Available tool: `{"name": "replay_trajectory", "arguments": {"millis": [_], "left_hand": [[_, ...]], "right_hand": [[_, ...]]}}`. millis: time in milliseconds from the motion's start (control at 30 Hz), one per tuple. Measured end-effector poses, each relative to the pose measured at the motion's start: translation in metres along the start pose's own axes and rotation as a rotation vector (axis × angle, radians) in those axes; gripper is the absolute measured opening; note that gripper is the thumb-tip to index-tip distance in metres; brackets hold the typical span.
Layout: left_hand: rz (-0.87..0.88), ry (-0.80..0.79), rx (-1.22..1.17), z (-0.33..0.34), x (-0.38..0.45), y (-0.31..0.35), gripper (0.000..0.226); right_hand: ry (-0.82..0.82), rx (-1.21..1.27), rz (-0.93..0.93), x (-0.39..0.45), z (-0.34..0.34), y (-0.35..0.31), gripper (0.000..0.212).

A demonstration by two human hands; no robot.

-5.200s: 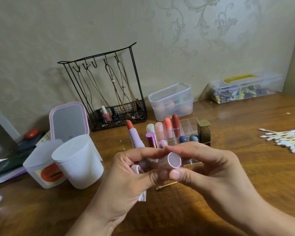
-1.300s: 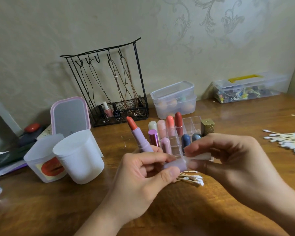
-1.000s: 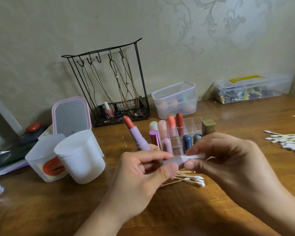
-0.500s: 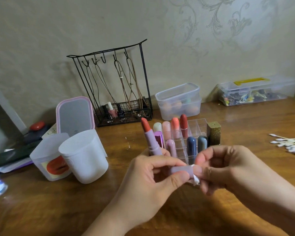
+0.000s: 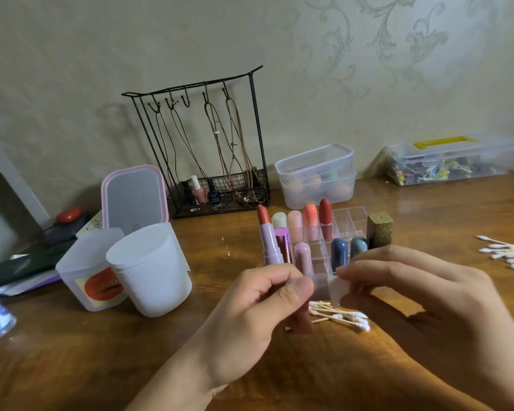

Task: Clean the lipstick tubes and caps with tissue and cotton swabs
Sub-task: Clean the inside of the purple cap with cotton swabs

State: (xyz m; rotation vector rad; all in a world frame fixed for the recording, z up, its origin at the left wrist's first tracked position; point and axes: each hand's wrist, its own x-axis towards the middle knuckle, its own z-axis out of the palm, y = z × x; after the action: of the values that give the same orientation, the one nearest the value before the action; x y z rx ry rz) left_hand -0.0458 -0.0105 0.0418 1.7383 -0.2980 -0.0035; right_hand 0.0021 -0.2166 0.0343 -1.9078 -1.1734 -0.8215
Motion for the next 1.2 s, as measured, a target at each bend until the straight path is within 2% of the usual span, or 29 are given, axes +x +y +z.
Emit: {"name": "replay_trajectory", "arguments": {"millis": [100, 233, 300, 367, 467, 533, 567, 633, 700, 767, 800, 833, 900, 933, 967, 1000, 1100, 1200], "left_hand": [[0.022, 0.003, 0.035, 0.004, -0.002, 0.001, 0.051], [0.032, -0.015, 0.066, 0.005, -0.003, 0.000, 0.053], [0.099, -0.026, 0.232, 0.006, -0.004, -0.002, 0.059], [0.163, 0.018, 0.395, 0.007, -0.005, -0.004, 0.055], [0.219, 0.139, 0.556, 0.011, -0.006, -0.009, 0.042], [0.248, 0.177, 0.643, 0.012, -0.006, -0.013, 0.033], [0.260, 0.181, 0.676, 0.011, -0.005, -0.014, 0.030], [0.321, 0.186, 0.756, 0.011, -0.004, -0.017, 0.026], [0.389, 0.194, 0.833, 0.012, -0.003, -0.017, 0.026], [0.391, 0.201, 0.840, 0.014, -0.004, -0.015, 0.032], [0.369, 0.203, 0.799, 0.014, -0.004, -0.013, 0.036], [0.343, 0.195, 0.723, 0.013, -0.004, -0.010, 0.040], [0.312, 0.171, 0.533, 0.012, -0.005, -0.005, 0.044], [0.297, 0.172, 0.452, 0.012, -0.005, -0.003, 0.046], [0.273, 0.174, 0.386, 0.012, -0.005, -0.002, 0.047], [0.246, 0.171, 0.335, 0.013, -0.006, -0.001, 0.047], [0.196, 0.173, 0.236, 0.016, -0.008, -0.001, 0.036], [0.159, 0.168, 0.142, 0.016, -0.008, 0.001, 0.023]], "right_hand": [[0.015, -0.189, -0.089, -0.002, -0.002, -0.001, 0.021], [0.007, -0.267, -0.160, -0.007, -0.001, 0.001, 0.021], [0.022, -0.237, -0.123, -0.007, 0.001, -0.001, 0.015], [0.054, -0.160, -0.031, -0.008, 0.007, -0.007, 0.008], [0.040, 0.027, 0.229, -0.009, 0.013, -0.020, 0.012], [-0.022, 0.157, 0.521, -0.003, 0.014, -0.028, 0.026], [-0.082, 0.310, 0.708, 0.000, 0.013, -0.030, 0.030], [-0.173, 0.793, 1.069, 0.005, 0.009, -0.030, 0.039], [-0.212, 1.219, 1.333, 0.009, 0.005, -0.027, 0.030], [-0.204, 1.377, 1.402, 0.015, 0.001, -0.025, 0.011], [-0.200, 1.337, 1.353, 0.015, 0.000, -0.023, 0.003], [-0.201, 1.188, 1.206, 0.013, 0.000, -0.021, 0.009], [-0.170, 0.548, 0.681, 0.003, -0.006, -0.014, 0.021], [-0.135, 0.219, 0.406, 0.001, -0.008, -0.011, 0.018], [-0.121, 0.004, 0.203, -0.001, -0.010, -0.010, 0.013], [-0.119, -0.125, 0.081, -0.001, -0.012, -0.010, 0.015], [-0.113, -0.306, -0.112, -0.002, -0.008, -0.009, 0.011], [-0.118, -0.366, -0.204, -0.004, -0.004, -0.006, 0.007]]}}
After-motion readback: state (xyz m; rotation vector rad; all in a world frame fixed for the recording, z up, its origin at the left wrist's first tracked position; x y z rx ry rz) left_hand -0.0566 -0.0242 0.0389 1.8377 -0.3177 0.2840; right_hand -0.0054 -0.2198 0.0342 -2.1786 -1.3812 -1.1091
